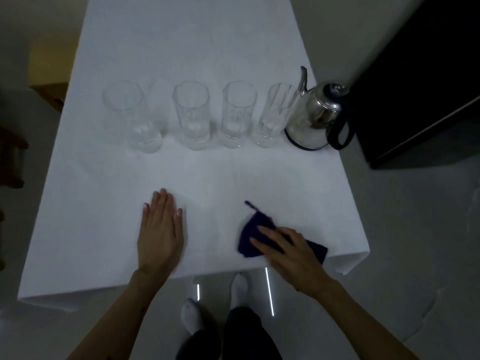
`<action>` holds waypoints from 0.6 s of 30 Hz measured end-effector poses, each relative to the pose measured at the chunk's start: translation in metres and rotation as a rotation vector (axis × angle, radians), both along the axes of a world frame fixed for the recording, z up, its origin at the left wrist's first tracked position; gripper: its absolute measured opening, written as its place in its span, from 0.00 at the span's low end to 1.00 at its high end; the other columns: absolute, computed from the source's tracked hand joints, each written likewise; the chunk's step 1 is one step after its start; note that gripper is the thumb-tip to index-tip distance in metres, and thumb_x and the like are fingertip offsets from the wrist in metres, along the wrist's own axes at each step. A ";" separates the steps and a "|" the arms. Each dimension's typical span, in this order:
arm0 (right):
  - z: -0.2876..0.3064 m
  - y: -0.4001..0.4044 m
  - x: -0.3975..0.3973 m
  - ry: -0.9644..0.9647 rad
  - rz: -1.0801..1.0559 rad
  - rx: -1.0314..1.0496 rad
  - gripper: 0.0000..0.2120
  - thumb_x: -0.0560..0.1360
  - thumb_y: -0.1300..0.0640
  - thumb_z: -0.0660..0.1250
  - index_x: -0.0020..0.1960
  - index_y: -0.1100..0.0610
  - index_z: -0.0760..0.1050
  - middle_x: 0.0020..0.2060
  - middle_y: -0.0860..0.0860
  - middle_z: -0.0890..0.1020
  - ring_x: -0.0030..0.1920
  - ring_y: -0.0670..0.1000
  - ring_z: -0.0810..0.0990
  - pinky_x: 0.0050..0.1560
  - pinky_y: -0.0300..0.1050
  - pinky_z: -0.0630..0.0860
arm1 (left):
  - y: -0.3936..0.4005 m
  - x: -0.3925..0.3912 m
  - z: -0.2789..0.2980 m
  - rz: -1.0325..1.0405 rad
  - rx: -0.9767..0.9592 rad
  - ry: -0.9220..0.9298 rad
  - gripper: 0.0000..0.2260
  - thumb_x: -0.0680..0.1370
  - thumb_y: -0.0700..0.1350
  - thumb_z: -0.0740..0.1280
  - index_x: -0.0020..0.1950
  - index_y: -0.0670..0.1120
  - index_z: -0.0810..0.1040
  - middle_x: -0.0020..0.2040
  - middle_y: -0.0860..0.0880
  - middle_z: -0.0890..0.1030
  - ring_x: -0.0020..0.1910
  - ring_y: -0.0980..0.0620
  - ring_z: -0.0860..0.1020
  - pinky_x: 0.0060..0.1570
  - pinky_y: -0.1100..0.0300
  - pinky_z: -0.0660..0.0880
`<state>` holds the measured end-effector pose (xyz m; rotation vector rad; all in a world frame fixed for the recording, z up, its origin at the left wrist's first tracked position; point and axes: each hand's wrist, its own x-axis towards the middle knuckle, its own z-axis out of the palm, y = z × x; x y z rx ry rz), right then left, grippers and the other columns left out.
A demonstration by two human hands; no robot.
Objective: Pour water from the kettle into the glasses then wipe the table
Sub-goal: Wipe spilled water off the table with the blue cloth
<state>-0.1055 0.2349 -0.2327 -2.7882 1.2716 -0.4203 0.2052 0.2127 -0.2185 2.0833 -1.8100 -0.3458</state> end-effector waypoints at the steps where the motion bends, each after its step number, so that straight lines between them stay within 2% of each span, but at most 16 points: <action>1: 0.002 -0.004 -0.025 -0.008 -0.089 0.003 0.26 0.77 0.63 0.64 0.74 0.50 0.68 0.73 0.52 0.70 0.60 0.60 0.73 0.55 0.57 0.75 | 0.000 -0.002 -0.001 0.007 0.003 0.004 0.26 0.82 0.50 0.46 0.73 0.34 0.64 0.74 0.38 0.65 0.76 0.43 0.60 0.76 0.51 0.50; 3: 0.007 -0.024 -0.056 -0.048 -0.324 0.015 0.29 0.74 0.69 0.65 0.73 0.53 0.71 0.71 0.56 0.72 0.58 0.61 0.71 0.55 0.60 0.75 | 0.001 -0.004 -0.002 0.023 0.011 0.010 0.26 0.82 0.50 0.46 0.73 0.34 0.63 0.75 0.38 0.64 0.76 0.44 0.59 0.76 0.52 0.49; 5: 0.008 -0.054 -0.056 -0.096 -0.591 0.021 0.29 0.71 0.73 0.69 0.70 0.57 0.75 0.69 0.62 0.74 0.56 0.63 0.69 0.53 0.64 0.76 | 0.001 -0.005 -0.002 0.031 0.018 0.017 0.26 0.82 0.50 0.46 0.74 0.35 0.63 0.75 0.39 0.63 0.76 0.45 0.58 0.76 0.52 0.48; 7: 0.007 -0.090 -0.028 -0.148 -0.820 0.031 0.25 0.72 0.71 0.69 0.68 0.60 0.77 0.68 0.64 0.74 0.56 0.68 0.71 0.55 0.67 0.74 | 0.002 -0.006 -0.003 0.037 0.028 0.024 0.26 0.82 0.50 0.46 0.74 0.35 0.62 0.76 0.39 0.62 0.77 0.46 0.57 0.76 0.52 0.48; 9: 0.009 -0.119 0.013 -0.193 -0.918 0.063 0.23 0.73 0.68 0.68 0.68 0.60 0.77 0.68 0.65 0.74 0.57 0.72 0.72 0.57 0.68 0.72 | 0.002 -0.007 -0.004 0.039 0.031 0.026 0.26 0.82 0.50 0.46 0.74 0.36 0.62 0.76 0.40 0.62 0.77 0.46 0.57 0.76 0.51 0.48; 10: 0.011 -0.128 0.034 -0.195 -0.893 0.080 0.23 0.73 0.67 0.68 0.68 0.59 0.77 0.69 0.65 0.74 0.58 0.72 0.72 0.57 0.68 0.72 | 0.002 -0.007 -0.005 0.038 0.031 0.027 0.26 0.82 0.50 0.46 0.74 0.36 0.62 0.76 0.40 0.62 0.77 0.46 0.57 0.76 0.52 0.49; 12: 0.014 -0.133 0.072 -0.186 -0.711 0.088 0.24 0.73 0.65 0.66 0.69 0.58 0.76 0.69 0.63 0.74 0.56 0.70 0.73 0.55 0.64 0.73 | 0.001 -0.006 -0.005 0.033 0.029 0.030 0.26 0.82 0.50 0.46 0.74 0.36 0.62 0.76 0.40 0.62 0.77 0.47 0.57 0.76 0.53 0.48; 15: 0.012 -0.105 0.113 -0.195 -0.292 0.077 0.23 0.73 0.62 0.59 0.65 0.56 0.80 0.66 0.59 0.78 0.52 0.63 0.72 0.52 0.57 0.75 | 0.001 -0.004 -0.006 0.033 0.021 0.052 0.26 0.82 0.51 0.44 0.74 0.37 0.63 0.76 0.42 0.62 0.77 0.48 0.57 0.76 0.56 0.46; 18: 0.003 -0.054 0.112 -0.172 0.122 0.091 0.19 0.76 0.64 0.61 0.63 0.54 0.82 0.64 0.56 0.81 0.54 0.60 0.71 0.53 0.54 0.75 | 0.000 0.000 -0.004 0.038 0.021 0.056 0.26 0.83 0.50 0.43 0.74 0.37 0.64 0.75 0.42 0.64 0.76 0.48 0.60 0.76 0.55 0.47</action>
